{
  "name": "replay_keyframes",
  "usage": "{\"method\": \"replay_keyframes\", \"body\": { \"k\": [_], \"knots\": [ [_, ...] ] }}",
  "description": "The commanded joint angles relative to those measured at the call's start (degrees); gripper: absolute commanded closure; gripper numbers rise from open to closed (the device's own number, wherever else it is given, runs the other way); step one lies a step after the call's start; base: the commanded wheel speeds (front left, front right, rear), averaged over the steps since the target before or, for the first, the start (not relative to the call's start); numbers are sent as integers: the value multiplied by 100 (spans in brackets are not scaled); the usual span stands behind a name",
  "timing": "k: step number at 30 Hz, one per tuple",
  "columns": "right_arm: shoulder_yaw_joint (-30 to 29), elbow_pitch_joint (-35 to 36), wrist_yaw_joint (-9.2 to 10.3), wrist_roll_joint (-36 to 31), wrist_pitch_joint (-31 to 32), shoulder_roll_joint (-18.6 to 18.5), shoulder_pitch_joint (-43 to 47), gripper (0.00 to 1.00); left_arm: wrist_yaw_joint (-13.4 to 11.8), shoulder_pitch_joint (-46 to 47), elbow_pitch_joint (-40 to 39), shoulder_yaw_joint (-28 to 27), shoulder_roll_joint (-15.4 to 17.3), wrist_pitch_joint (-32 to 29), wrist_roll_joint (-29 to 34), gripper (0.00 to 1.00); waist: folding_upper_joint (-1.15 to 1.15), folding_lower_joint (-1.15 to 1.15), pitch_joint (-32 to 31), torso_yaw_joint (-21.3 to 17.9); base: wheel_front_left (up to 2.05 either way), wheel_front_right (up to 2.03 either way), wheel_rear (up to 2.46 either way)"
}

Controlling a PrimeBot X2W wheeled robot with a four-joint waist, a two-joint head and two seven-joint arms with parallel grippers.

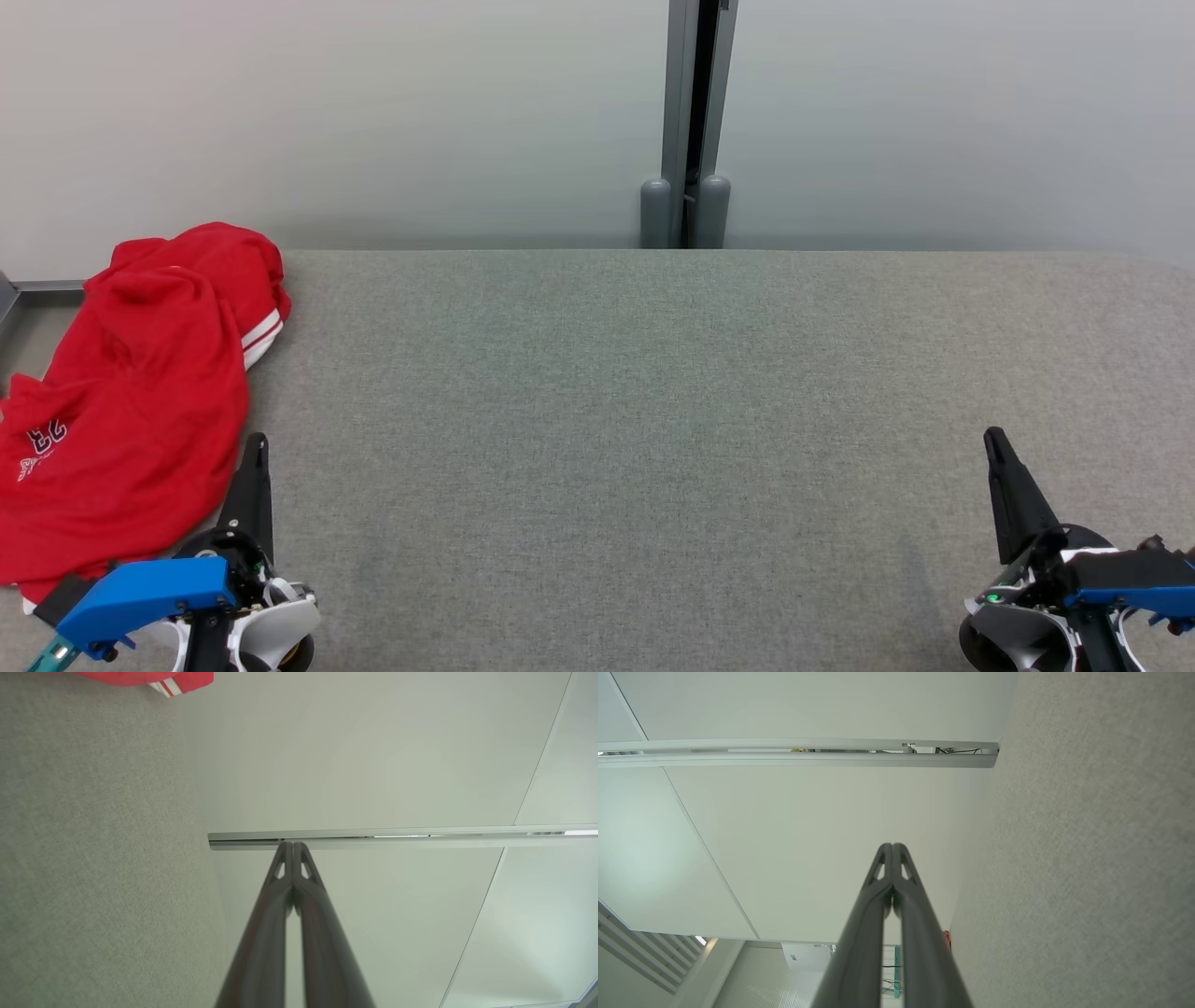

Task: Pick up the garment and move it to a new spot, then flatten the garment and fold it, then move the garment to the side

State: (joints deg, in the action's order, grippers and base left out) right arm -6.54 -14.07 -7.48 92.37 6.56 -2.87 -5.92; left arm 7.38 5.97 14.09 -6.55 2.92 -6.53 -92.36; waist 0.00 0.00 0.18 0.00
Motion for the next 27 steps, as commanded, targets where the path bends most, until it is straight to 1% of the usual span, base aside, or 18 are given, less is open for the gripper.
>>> {"method": "replay_keyframes", "body": {
  "k": [1, 27],
  "knots": [
    [-4, 20, -3, 8, 8, -2, -55, 100, 30, 55, -23, -5, -10, -16, -11, 100, 0, 0, 0, 0, 0, 0, 0],
    [-4, 20, -3, 8, 8, -2, -56, 100, 30, 56, -23, -5, -10, -16, -11, 100, 0, 0, 0, 0, 0, 0, 0]
  ]
}}
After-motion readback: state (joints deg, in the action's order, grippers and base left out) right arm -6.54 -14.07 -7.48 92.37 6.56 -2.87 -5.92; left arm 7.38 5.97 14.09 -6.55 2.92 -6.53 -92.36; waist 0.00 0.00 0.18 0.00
